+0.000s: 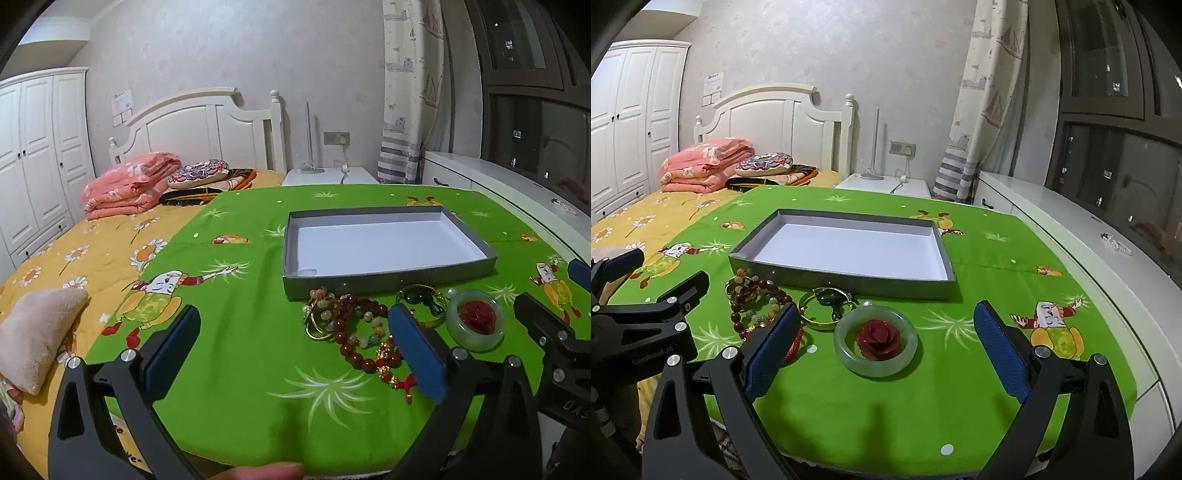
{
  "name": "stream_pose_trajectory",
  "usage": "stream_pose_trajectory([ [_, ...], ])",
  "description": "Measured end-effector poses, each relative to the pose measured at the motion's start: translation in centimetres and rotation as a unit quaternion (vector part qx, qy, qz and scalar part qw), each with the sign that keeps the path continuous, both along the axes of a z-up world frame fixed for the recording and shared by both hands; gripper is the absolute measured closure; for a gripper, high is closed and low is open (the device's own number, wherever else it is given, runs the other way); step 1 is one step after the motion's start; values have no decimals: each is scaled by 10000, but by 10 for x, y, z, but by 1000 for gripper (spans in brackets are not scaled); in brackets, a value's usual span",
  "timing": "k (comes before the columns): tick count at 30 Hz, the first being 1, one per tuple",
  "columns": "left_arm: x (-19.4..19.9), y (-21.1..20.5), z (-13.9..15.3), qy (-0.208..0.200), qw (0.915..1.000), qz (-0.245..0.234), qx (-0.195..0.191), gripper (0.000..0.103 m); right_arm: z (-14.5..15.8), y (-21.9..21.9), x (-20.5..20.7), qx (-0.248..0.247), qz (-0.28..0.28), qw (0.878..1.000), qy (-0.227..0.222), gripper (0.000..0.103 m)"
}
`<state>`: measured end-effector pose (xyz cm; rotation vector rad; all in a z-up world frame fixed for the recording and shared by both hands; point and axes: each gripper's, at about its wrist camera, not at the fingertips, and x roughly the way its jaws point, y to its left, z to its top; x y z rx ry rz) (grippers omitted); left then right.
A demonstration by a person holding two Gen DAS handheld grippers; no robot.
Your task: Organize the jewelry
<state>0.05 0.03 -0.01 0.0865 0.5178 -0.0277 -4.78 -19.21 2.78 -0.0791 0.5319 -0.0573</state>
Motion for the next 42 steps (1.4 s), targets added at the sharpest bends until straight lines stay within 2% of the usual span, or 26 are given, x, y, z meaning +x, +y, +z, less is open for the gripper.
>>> stream_pose_trajectory([
  [8, -4, -3, 2, -86, 9999, 19, 79, 5, 4, 7, -4, -46, 17, 10000, -13, 14],
  [9, -5, 0, 2, 5, 10000, -21, -21, 5, 4, 6, -4, -43, 18, 10000, -11, 14],
  [42, -1, 6, -4, 189, 9996, -40, -182, 5, 2, 5, -2, -48, 50, 10000, -11, 14],
])
